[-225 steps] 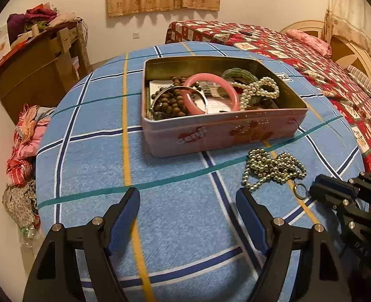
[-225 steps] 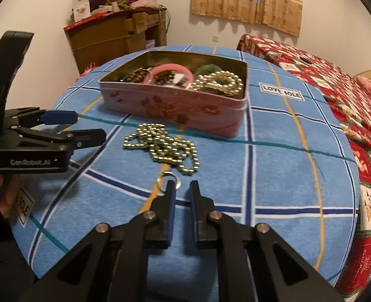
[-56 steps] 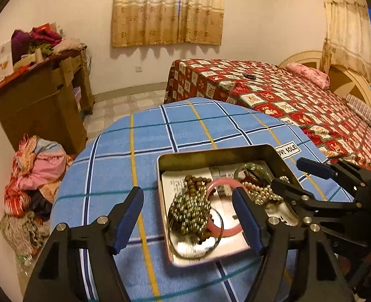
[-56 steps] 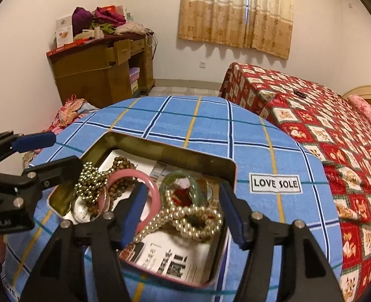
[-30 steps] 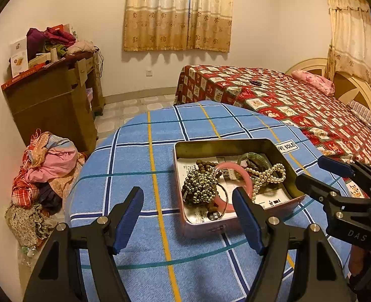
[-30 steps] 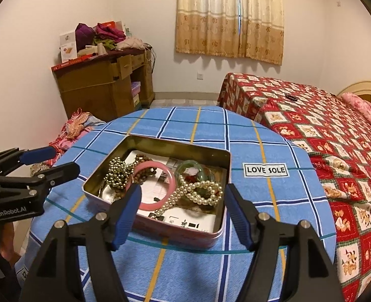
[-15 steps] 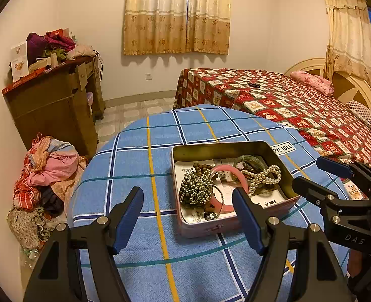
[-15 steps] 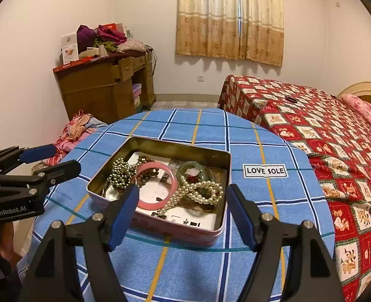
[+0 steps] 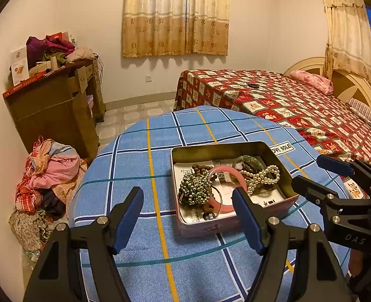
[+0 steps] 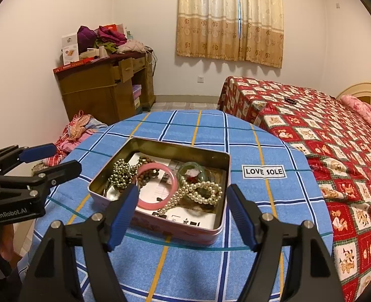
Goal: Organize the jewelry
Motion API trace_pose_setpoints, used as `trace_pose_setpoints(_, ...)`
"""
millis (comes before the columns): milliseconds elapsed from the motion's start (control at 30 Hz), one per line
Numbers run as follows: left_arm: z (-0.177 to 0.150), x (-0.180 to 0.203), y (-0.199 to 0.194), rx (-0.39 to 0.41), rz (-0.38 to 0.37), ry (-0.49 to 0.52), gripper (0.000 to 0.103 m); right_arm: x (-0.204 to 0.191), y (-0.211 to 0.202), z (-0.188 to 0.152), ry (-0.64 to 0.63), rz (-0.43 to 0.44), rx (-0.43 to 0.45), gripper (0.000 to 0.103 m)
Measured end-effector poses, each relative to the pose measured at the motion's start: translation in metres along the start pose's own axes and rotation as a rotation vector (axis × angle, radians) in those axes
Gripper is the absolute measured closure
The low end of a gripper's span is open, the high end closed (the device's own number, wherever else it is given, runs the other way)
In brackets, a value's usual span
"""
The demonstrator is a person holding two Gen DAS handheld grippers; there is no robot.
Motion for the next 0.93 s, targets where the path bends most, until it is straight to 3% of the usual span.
trace_pose_setpoints(300, -0.0010, 0.0020, -0.0014, -0.009, -0.012, -0.004, 0.030, 0.0006, -0.0003, 0.0001, 0.000, -0.001, 0.001, 0.028)
trace_pose_setpoints(533, -0.0007, 0.0001, 0.0004, -0.014, 0.034, 0.003, 0.030, 0.0008, -0.0002, 0.0000, 0.000, 0.000, 0.000, 0.028)
trace_pose_setpoints(667, 0.0007, -0.0029, 0.0013, -0.009, 0.059, -0.010, 0.020, 0.0040, -0.0013, -0.0004, -0.001, -0.001, -0.001, 0.028)
trace_pose_setpoints(933, -0.0002, -0.0024, -0.0009, 0.013, 0.036, -0.003, 0.019, 0.0066, 0.0003, -0.0033, -0.001, -0.003, -0.008, 0.027)
Point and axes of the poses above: each gripper's, at about its wrist camera, not at the fingertips, and y roughly the way its jaws point, x to its right, z to its top, the point moved 5 cm from there along y, roughly the way its jaws point, and after that the axes turned 8 degrees about y, right-handed, at the moved point
